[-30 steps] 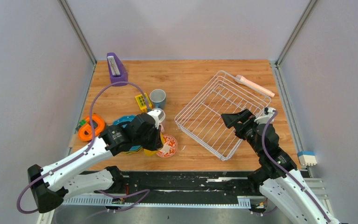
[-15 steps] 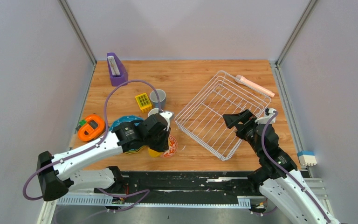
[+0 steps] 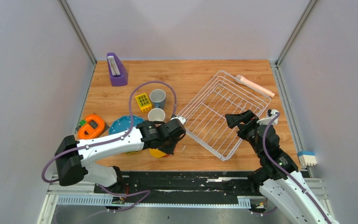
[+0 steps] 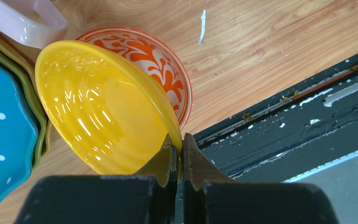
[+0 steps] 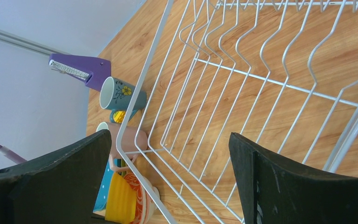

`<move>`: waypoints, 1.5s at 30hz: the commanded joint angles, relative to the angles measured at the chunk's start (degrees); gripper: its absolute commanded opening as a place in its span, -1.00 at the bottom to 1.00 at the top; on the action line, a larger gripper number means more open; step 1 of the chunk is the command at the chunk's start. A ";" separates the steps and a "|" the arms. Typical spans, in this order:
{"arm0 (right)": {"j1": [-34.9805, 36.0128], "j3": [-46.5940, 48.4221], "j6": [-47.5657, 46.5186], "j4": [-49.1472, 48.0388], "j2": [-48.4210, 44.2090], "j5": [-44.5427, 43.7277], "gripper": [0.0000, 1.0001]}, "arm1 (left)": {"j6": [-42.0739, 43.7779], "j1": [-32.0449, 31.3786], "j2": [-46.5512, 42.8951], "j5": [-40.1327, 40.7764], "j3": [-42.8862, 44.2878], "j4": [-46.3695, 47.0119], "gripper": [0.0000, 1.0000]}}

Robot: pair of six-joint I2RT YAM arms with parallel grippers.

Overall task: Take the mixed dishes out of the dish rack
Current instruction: Place the bowl in the bowl, then reset both arms

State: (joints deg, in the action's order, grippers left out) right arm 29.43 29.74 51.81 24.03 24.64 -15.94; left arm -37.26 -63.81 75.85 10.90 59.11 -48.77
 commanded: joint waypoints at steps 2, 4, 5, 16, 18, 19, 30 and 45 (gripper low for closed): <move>-0.07 2.11 -1.16 0.14 -0.43 -1.52 1.00 | -1.46 -1.28 3.27 3.63 3.33 0.18 -0.91; -0.07 2.08 -1.18 0.16 -0.43 -1.69 1.00 | -1.76 -1.76 4.81 4.24 3.64 0.17 -0.90; -0.07 2.08 -1.13 0.22 -0.39 -1.84 1.00 | -1.85 -1.89 5.81 4.47 3.81 0.13 -0.90; -0.12 1.90 -1.12 0.77 -1.00 -2.66 1.00 | -2.43 -3.76 9.42 5.45 6.36 -2.24 -0.30; -0.09 1.90 -1.15 0.85 -1.16 -2.75 1.00 | -2.32 -4.08 9.35 5.31 6.62 -2.31 -0.20; -0.10 1.90 -1.11 0.88 -1.18 -2.85 1.00 | -2.24 -4.29 9.29 5.29 6.89 -2.39 -0.16; -0.11 1.82 -1.00 1.40 -1.74 -3.04 1.00 | -1.04 -5.09 6.02 3.03 7.60 -2.90 0.56; -0.16 2.24 -1.30 2.50 -1.26 -2.87 1.00 | 0.55 -0.12 -10.57 10.34 5.97 5.57 1.00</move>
State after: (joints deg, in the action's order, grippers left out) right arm 29.43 29.74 51.68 26.81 23.49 -17.98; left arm -37.52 -67.59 68.49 17.54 64.93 -49.01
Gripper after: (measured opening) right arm 0.996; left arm 0.997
